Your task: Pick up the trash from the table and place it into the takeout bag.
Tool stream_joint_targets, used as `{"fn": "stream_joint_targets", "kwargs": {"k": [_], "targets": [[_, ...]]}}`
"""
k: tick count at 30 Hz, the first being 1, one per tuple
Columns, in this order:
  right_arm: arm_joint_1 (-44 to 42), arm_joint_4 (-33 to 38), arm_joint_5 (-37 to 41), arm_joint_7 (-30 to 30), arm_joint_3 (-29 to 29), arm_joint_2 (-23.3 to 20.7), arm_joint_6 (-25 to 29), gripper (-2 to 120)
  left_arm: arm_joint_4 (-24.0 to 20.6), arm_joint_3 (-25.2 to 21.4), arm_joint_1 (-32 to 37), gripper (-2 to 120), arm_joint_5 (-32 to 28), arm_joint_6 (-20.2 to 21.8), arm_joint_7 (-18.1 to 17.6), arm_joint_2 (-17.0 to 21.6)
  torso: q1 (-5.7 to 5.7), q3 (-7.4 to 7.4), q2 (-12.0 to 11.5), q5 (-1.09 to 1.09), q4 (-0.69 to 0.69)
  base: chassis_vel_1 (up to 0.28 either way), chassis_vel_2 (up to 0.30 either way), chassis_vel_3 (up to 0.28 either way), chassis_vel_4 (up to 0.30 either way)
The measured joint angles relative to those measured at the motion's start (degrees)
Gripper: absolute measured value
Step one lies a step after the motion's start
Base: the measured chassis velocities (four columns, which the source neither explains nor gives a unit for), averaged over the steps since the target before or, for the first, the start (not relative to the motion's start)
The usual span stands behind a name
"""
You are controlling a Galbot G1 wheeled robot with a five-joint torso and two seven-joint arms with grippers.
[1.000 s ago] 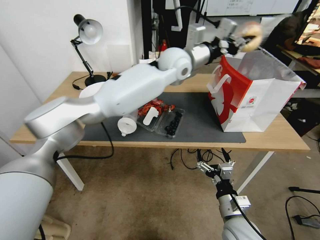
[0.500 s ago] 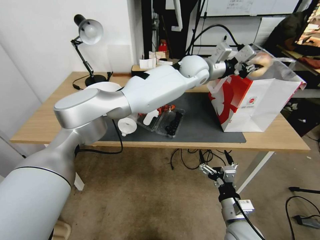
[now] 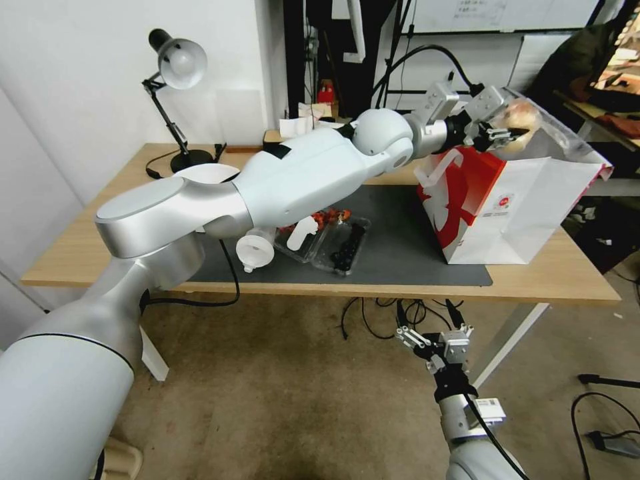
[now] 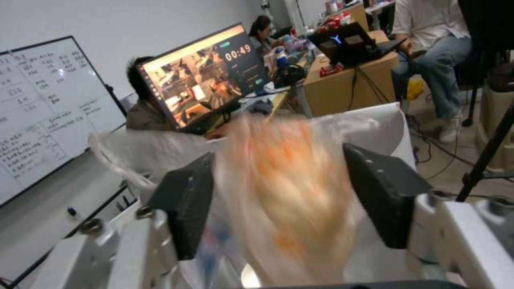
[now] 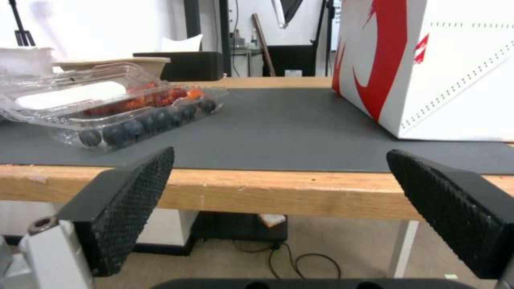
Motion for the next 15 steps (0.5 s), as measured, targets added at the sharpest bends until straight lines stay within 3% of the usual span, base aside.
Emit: {"fn": "stream_joint_targets", "kwargs": {"k": [2, 10, 15], "targets": [[0.1, -0.1, 0.0, 0.0, 0.0, 0.0, 0.0, 100, 0.0, 0.0, 0.0, 68, 0.0, 0.0, 0.0, -0.1, 0.00, 0.00, 0.0, 0.00, 0.00, 0.000, 0.000, 0.000, 0.000], [0.0, -0.7, 0.2, 0.0, 0.1, 0.0, 0.1, 100, -0.6, 0.3, 0.7, 99, 0.0, -0.2, -1.2, -0.3, 0.00, 0.00, 0.0, 0.01, -0.03, 0.000, 0.000, 0.000, 0.000], [0.0, -0.7, 0.3, 0.0, 0.1, 0.2, 0.1, 100, -3.5, -0.6, 0.9, 100, 0.0, -0.1, -3.8, 2.3, 0.00, 0.00, 0.0, 0.00, 0.00, 0.000, 0.000, 0.000, 0.000]]}}
